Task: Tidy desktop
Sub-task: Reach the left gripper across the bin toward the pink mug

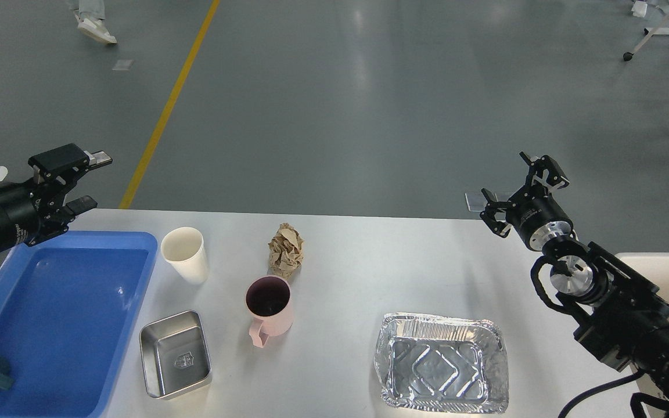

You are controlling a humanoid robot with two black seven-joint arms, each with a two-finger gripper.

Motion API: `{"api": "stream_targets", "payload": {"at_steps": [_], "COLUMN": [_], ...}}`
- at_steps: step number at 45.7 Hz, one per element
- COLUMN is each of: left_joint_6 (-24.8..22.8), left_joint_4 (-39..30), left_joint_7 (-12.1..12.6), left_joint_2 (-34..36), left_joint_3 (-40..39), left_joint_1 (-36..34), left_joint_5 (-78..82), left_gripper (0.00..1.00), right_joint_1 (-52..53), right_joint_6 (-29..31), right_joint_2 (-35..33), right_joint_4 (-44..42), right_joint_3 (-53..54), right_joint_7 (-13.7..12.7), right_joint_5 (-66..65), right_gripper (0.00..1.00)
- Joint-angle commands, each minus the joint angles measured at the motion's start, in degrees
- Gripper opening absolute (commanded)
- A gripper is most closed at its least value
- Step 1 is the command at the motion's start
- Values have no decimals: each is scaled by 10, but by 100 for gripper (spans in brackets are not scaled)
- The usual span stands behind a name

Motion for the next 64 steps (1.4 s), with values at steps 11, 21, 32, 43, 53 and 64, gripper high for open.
{"api": "stream_targets", "payload": {"at_steps": [11,21,32,43,53,64], "left_joint_6": [18,16,14,13,13,13], "left_joint_4": [-103,-146,-153,-153,-148,-96], "left_joint_7": [-3,-3,-10,-9,-3,2], "left_joint_2": [127,182,224,219,181,88], "left_joint_3": [36,65,81,81,81,82], "left_joint_1": [6,16,16,9,10,10], "left_joint_5": [129,204,263,309,310,316], "left_gripper": [92,92,93,94,95,96], "right_joint_1": [-4,-9,-9,-8,-5,-4], "right_joint_6": [0,0,0,0,0,-3], "right_joint_2": [2,7,7,8,15,28], "right_joint_4": [1,9,9,9,9,9], "right_joint_3": [-1,-1,-1,0,-1,-1], "right_joint_7": [0,0,0,0,0,0], "right_joint_5": [0,0,0,-11,-21,-22], "right_gripper": [100,100,100,100,100,100]}}
